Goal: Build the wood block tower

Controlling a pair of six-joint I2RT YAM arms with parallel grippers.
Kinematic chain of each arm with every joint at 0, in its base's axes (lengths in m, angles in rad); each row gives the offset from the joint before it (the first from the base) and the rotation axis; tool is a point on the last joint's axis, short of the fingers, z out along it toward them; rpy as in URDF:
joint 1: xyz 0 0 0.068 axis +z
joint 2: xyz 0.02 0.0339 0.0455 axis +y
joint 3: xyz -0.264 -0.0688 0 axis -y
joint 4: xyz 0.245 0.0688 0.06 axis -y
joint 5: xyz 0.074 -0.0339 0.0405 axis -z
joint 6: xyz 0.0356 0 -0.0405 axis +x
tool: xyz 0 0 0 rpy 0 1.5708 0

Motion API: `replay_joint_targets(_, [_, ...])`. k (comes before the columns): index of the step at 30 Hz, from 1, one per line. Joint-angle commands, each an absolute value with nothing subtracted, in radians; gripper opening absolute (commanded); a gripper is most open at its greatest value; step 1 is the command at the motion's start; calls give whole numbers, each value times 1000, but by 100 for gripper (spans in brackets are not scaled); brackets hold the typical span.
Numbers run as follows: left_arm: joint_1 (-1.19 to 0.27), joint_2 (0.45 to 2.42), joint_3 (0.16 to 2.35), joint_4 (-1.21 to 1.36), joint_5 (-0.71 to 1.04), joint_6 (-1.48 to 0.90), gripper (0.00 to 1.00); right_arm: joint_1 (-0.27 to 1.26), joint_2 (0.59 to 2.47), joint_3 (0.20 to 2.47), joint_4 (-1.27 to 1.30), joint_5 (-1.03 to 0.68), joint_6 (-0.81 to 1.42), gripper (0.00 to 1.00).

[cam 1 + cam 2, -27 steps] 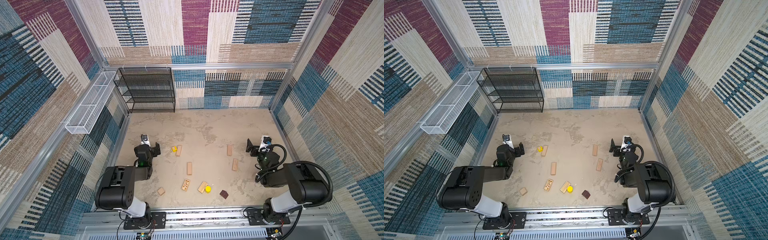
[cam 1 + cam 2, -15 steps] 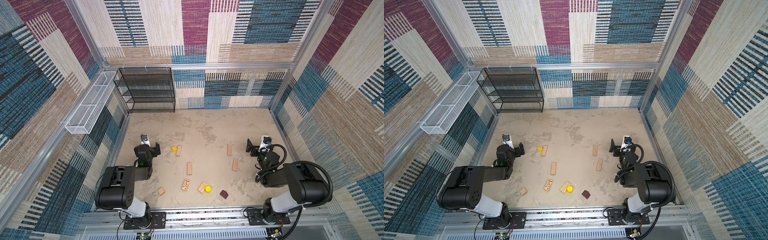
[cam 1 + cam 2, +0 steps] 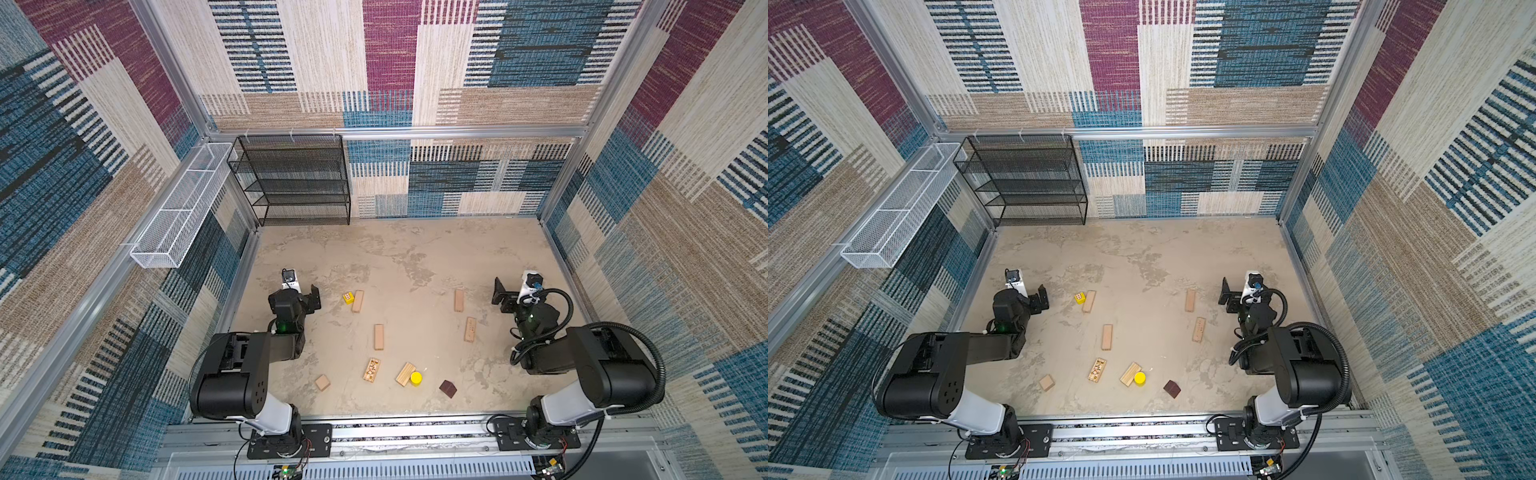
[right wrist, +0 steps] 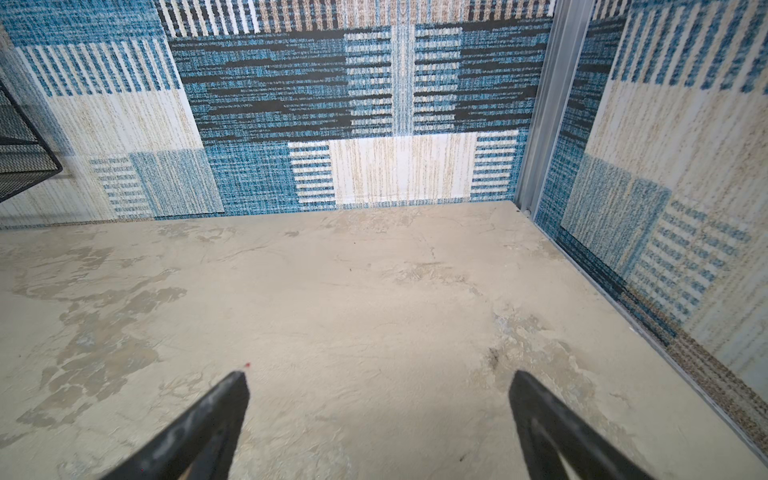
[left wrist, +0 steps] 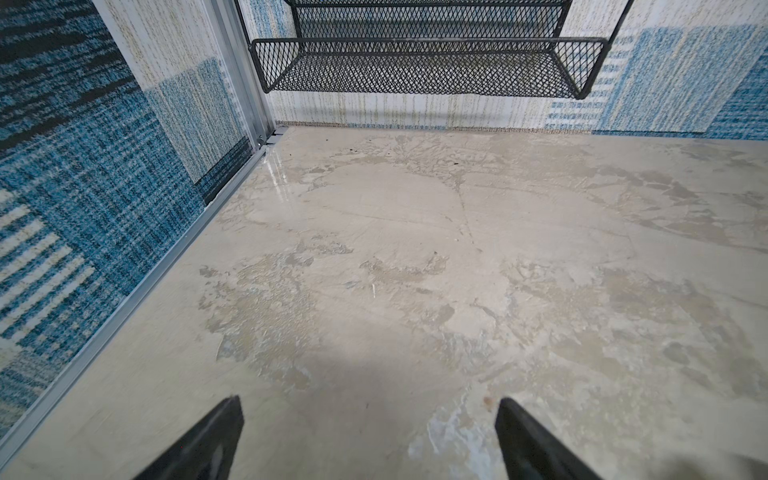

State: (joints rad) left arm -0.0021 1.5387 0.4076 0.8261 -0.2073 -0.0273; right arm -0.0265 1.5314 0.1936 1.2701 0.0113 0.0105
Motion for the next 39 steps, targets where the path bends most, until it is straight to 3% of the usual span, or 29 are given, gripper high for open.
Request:
replay_joint_targets(1, [-2,1537,408,847,-216,-37,99,-26,1529,192,1308,20,14,100])
replay_joint_targets(7, [-2,1537,409,846,-215,-37,99,-26,1532,195,1302,20,14,100])
replay_joint_targets(12, [-2,1529,399,860,-225,-38,85,-27,1524,195,1297,27,15,96])
replay_joint_targets(18, [-23,1389,276,972,-262,-25,79,-26,1300,421,697,97,73,94])
replay_joint_targets(23, [-25,1036,419,392,-286,-139,78,-26,1251,637,238,-21,210,90])
replay_joint_targets(28, [-26,887,616,14,-173,-381,60,-19,1257,749,-17,-145,300,87])
replay_joint_targets(35, [-91,1045,1011,-354,339,-450,46,58,1220,805,-225,-150,285,71])
replay_joint_targets(39, [-249,1143,1171,-525,392,-272,46,131,1221,845,-310,-117,287,68])
